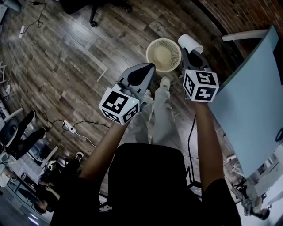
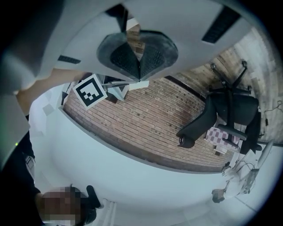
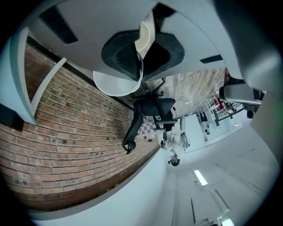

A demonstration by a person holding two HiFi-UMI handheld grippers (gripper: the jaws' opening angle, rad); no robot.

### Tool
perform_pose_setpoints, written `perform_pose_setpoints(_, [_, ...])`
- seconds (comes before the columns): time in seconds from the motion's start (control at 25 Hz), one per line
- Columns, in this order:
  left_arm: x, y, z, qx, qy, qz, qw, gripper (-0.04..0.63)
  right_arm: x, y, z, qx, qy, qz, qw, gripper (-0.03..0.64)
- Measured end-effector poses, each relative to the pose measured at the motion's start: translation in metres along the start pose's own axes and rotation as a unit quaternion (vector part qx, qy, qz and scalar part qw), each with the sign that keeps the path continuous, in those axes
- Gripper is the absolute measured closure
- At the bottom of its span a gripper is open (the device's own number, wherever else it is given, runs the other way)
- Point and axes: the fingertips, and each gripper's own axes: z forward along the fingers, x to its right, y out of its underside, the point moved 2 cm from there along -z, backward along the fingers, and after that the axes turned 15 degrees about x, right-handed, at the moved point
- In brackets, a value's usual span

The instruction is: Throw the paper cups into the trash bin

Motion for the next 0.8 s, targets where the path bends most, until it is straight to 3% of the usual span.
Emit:
perform_pose_setpoints(0.48, [-0.030, 0.073, 0.013, -0.029, -0.017, -0.026, 0.9991, 0.592, 0.021, 0.080, 0.033, -0.032, 0.008, 0.037, 0.999, 0.604])
perform_pose_setpoints(0.8, [-0.059, 0.118, 0.027, -0.051, -0.040, -0.022, 0.9977, 0.592, 0.029, 0.141, 0.055, -0.050, 0.011, 0.069, 0.996, 0.604])
